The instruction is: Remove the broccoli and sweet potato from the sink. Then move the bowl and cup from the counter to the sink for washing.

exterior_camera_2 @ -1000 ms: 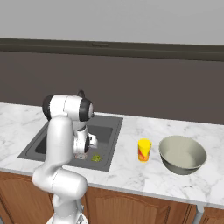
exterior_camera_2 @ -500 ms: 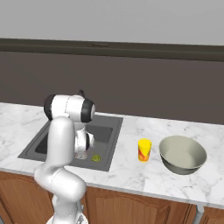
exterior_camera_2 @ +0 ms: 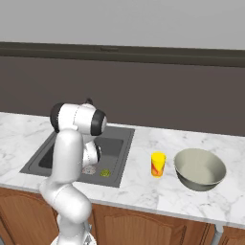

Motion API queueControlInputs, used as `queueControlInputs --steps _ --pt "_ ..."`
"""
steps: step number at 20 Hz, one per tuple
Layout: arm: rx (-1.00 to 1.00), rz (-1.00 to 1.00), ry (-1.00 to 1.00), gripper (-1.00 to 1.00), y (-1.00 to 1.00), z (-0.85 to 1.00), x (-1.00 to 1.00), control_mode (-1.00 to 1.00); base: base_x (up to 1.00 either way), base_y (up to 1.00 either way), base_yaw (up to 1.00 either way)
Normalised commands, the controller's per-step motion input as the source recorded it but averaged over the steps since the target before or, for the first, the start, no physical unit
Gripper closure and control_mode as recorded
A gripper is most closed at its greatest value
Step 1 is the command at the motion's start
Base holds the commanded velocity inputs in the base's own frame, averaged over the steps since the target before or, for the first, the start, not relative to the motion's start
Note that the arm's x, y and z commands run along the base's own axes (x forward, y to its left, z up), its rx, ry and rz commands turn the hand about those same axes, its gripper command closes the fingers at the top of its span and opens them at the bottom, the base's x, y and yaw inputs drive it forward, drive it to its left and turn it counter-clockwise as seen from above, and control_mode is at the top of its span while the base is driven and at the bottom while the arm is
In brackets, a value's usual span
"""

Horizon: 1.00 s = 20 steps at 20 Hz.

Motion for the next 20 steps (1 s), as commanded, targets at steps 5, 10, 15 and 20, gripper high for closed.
queueControlInputs --steps 5,10,15,20 --pt "0.08 0.0 0.0 1.0 -0.16 0.16 -0.07 -1.0 0.0 0.0 0.0" --pt "0.02 0.0 -0.02 1.0 -0.18 0.18 -0.11 -1.0 0.0 0.0 0.0" --pt "0.01 0.0 -0.03 1.0 -0.22 0.19 -0.1 -1.0 0.0 0.0 0.0" --pt "0.03 0.0 -0.01 1.0 -0.19 0.19 -0.1 -1.0 0.0 0.0 0.0"
